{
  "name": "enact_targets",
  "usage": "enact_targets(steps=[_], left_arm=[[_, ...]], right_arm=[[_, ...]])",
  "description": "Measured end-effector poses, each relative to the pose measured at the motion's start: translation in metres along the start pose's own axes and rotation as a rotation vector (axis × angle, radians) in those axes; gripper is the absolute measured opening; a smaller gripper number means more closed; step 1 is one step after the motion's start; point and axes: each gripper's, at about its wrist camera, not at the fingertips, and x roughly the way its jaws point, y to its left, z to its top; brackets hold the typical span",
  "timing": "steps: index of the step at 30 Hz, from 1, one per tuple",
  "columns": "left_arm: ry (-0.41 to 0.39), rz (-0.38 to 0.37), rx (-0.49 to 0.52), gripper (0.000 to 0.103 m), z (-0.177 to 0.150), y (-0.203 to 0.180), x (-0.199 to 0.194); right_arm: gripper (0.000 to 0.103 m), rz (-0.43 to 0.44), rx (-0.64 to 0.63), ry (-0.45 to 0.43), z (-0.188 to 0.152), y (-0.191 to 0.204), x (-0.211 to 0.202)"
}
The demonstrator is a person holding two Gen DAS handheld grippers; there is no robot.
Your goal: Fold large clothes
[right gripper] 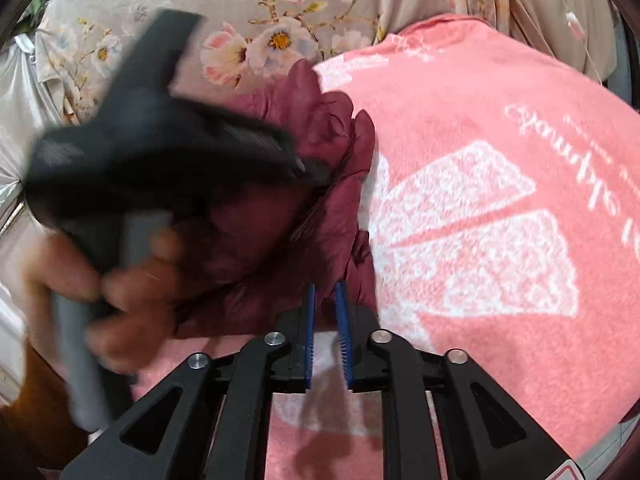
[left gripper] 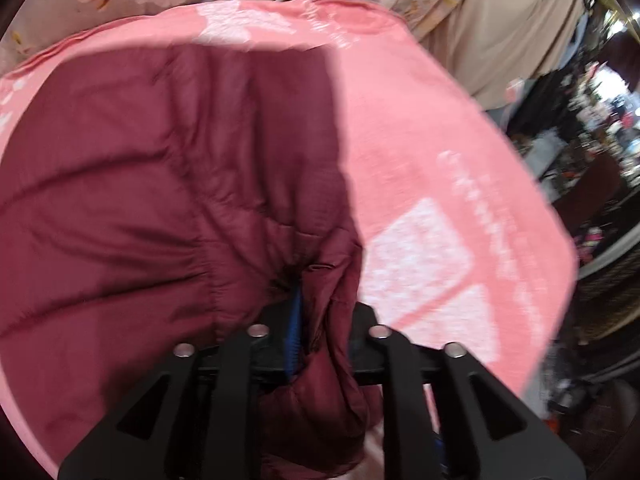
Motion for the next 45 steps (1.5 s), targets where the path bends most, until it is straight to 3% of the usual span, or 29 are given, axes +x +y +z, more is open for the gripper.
enact_targets(steps=[3,6,9,12,16,19,20,23,26,37,45], left_arm=[[-0.101,-0.111,0.034,0.036,0.02,0.001,-0.055],[-0.217,-0.078,0.049,0.043,0.052,0.011,-0.1],[-0.245,0.02,0.048,0.043,0.078,0.018,-0.104],[-0.176,0.079,0.056,0.043,0.096,0.02,-0.079],[-0.083,0.156,0.074,0.04,0.101,0.021,-0.034],[-0.048,0.168,0.069,0.039,0.102,0.02,-0.01],[-0.039,0.176,0.067,0.039,0.103,0.02,-0.002],[-0.028,0.194,0.066,0.036,0.101,0.02,0.012],[-0.025,0.221,0.071,0.036,0.102,0.017,0.028],[-0.009,0.271,0.09,0.031,0.1,0.013,0.074],[-0.024,0.329,0.146,0.031,0.092,0.008,0.095]], right_arm=[[0.055,0.016,-0.015,-0.068,0.004,-0.003,-0.021],[0.067,0.064,-0.036,-0.142,0.009,0.014,-0.03],[0.07,0.072,-0.045,-0.185,0.022,0.034,-0.028],[0.07,0.038,-0.037,-0.209,0.037,0.038,-0.015],[0.06,-0.023,-0.024,-0.222,0.043,0.039,-0.005],[0.032,-0.03,0.02,-0.166,0.051,0.025,0.013],[0.016,-0.012,0.047,-0.147,0.052,0.018,0.018],[0.008,0.066,0.138,-0.139,0.048,-0.004,0.015],[0.006,0.099,0.197,-0.137,0.042,-0.018,0.012],[0.005,0.024,0.211,-0.036,0.025,-0.032,0.039],[0.003,0.018,0.214,0.011,0.023,-0.036,0.058]])
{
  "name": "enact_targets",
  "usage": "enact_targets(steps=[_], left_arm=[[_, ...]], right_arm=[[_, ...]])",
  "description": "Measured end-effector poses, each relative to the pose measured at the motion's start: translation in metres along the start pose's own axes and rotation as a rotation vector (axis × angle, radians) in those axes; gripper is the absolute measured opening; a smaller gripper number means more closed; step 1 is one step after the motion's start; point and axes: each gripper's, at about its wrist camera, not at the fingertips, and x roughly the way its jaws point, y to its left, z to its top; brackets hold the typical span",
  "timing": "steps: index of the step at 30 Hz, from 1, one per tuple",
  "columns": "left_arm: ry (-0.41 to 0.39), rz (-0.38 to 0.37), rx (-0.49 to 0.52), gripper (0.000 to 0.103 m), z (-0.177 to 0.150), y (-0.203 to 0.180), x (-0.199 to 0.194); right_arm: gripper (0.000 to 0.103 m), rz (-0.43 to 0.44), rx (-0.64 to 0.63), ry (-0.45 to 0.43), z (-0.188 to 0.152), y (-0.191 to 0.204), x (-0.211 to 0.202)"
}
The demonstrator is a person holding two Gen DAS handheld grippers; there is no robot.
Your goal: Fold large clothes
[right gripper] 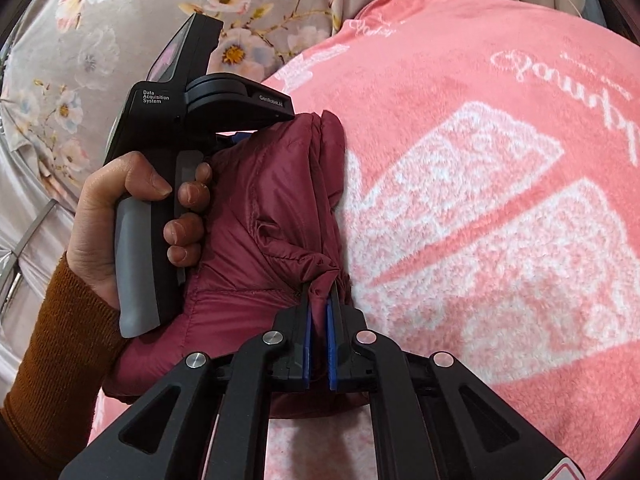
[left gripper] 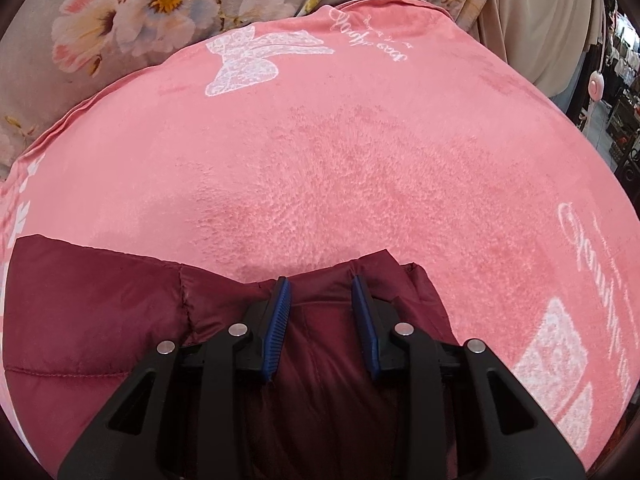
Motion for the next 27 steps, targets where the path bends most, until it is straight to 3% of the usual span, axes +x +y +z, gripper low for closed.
enact_targets(steps=[27], left_arm=[[-0.062,0.073,0.029,0.031,-0.006,-0.01,0.019]], right_arm=[[0.001,-0.005,-0.018,-0.017,-0.007,-0.002,0.007]])
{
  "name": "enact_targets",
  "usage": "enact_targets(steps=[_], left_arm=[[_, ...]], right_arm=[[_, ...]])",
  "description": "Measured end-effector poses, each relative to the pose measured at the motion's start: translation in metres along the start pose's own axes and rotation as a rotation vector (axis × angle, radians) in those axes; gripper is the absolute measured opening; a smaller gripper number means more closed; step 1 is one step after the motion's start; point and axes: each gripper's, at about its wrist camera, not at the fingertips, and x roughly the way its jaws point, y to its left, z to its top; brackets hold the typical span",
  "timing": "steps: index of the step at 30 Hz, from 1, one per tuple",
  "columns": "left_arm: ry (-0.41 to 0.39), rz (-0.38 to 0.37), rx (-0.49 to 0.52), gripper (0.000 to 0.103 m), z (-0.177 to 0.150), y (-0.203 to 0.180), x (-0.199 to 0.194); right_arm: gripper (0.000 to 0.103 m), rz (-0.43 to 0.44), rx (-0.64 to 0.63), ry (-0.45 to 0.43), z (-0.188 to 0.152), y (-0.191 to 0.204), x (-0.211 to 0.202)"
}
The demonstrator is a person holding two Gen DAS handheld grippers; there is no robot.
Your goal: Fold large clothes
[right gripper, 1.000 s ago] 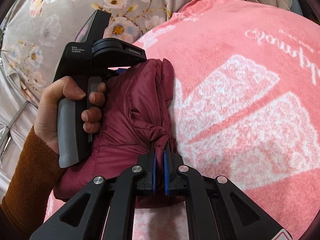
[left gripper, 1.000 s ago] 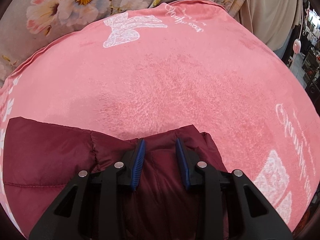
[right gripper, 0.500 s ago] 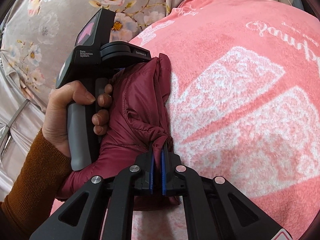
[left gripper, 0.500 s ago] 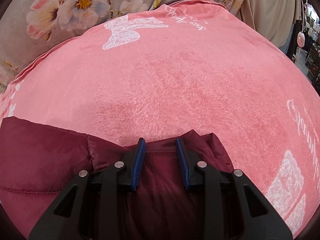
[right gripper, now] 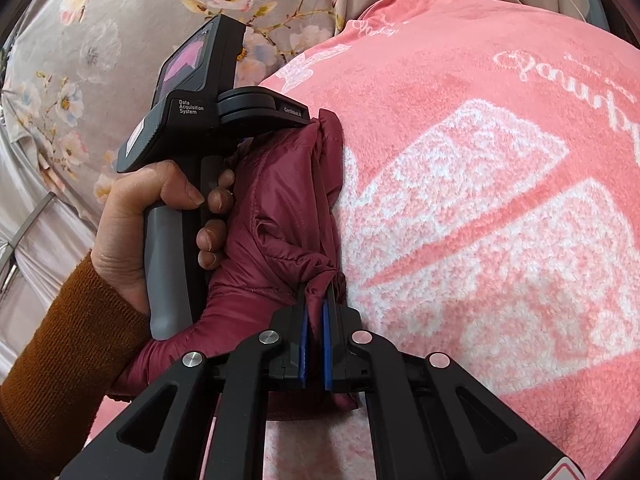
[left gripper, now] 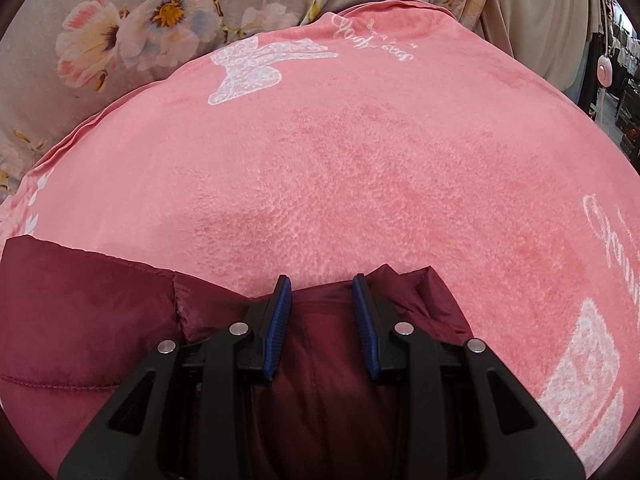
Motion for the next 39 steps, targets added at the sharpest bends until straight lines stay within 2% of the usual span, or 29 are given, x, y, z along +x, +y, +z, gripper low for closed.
enact_targets(steps=[5,7,8,9,10,13,15,18,21,24,29,39], left_arm=[[-0.007,-0.039,-0.039,0.032,0.003,0.009,-0.007],[-0.025,-0.084,-0.115,0.032,0.003,0.023,-0.022],[-0.031,-0.106,-0.145,0.032,0.002,0.028,-0.029],[-0.04,-0.126,-0.176,0.034,0.002,0.035,-0.042],[-0.051,-0.121,-0.186,0.041,0.001,0.039,-0.053],[-0.13,-0.091,-0.204,0.056,-0.004,0.057,-0.095],[-0.147,-0.083,-0.228,0.056,-0.002,0.071,-0.113],[-0.108,-0.093,-0.21,0.056,0.011,0.074,-0.115],[-0.076,-0.039,-0.089,0.056,0.016,0.051,-0.104],[-0.004,-0.059,-0.047,0.055,0.012,0.032,-0.079],[0.027,0.022,-0.028,0.054,0.0,0.018,-0.047],[0.028,0.068,-0.024,0.054,-0.005,0.014,-0.029]], right_arm=[[0.003,0.056,0.037,0.001,0.0,-0.005,-0.004],[0.01,0.04,0.023,0.004,0.002,-0.001,-0.013],[0.023,0.009,0.009,-0.003,0.004,0.002,-0.019],[0.03,-0.028,-0.001,-0.015,0.007,0.005,-0.027],[0.032,-0.029,-0.006,-0.028,0.01,0.007,-0.034],[0.032,-0.006,-0.012,-0.077,0.024,0.015,-0.054],[0.032,-0.012,-0.042,-0.091,0.035,0.023,-0.058],[0.031,-0.021,-0.093,-0.067,0.041,0.038,-0.051],[0.025,-0.023,-0.11,-0.013,0.032,0.042,-0.035],[0.014,-0.08,-0.147,0.014,0.021,0.043,-0.025],[0.008,-0.1,-0.123,0.051,0.014,0.027,-0.017],[0.006,-0.088,-0.11,0.054,0.004,0.018,-0.007]])
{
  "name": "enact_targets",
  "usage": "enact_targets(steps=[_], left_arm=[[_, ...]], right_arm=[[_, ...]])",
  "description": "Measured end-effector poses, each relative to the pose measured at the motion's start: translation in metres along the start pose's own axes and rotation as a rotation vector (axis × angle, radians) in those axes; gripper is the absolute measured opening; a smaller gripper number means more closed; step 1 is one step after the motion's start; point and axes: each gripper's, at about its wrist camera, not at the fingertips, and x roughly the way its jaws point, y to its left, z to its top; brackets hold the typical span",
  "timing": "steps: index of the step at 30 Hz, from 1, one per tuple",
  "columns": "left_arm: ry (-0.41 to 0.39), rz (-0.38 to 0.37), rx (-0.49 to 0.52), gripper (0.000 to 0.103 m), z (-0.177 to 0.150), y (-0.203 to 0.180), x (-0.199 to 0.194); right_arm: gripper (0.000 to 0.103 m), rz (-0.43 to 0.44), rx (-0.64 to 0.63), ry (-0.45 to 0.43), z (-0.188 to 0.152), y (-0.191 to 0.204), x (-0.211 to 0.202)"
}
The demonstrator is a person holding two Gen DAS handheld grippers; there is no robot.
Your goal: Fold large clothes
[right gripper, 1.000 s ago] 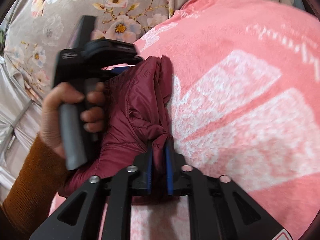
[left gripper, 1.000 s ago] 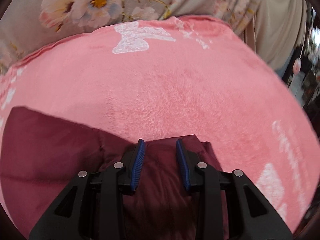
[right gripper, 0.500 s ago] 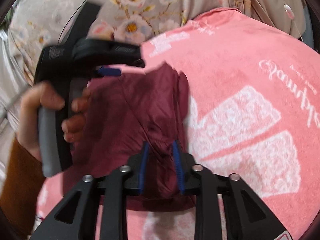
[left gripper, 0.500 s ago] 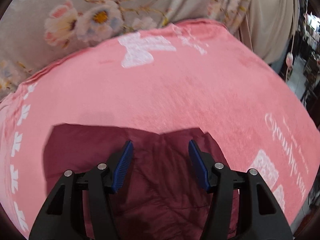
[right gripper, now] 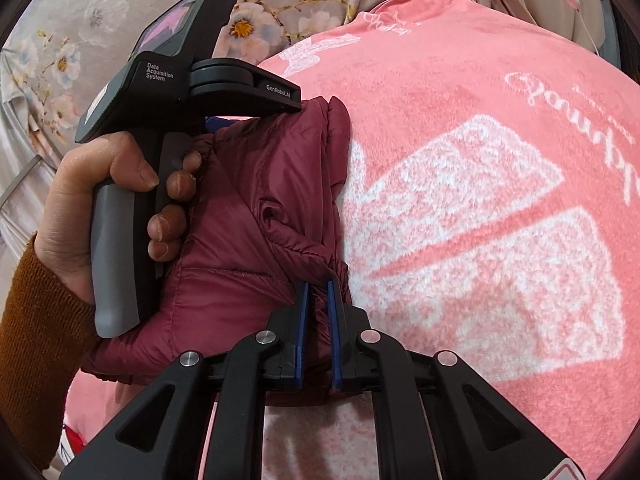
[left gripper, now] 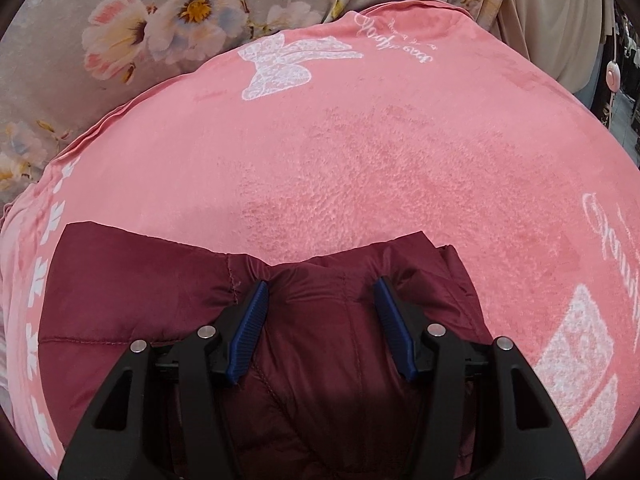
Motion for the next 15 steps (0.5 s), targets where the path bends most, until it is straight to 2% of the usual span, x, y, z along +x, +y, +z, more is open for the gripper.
enact_targets(steps=[4,7,10,12,15], left_arm=[[-0.004,0.013,-0.002,0.055,-0.001,-0.001,0.004],[-0.001,0.006,-0.015,0.055,0.001,0.001,0.003],[0.006,0.003,-0.03,0.056,0.003,0.005,0.001],[0.01,0.0,-0.045,0.056,0.004,0.008,-0.002],[0.007,-0.053,-0.103,0.057,0.006,0.02,-0.014]], right_arm=[[0.006,0.009,0.008,0.007,-0.001,-0.001,-0.003],[0.01,0.02,0.027,0.035,0.007,0.0,-0.008],[0.023,0.046,0.049,0.029,0.026,0.003,-0.015],[0.042,0.058,0.052,0.002,0.034,0.007,-0.024],[0.052,0.06,0.045,-0.025,0.052,0.015,-0.026]])
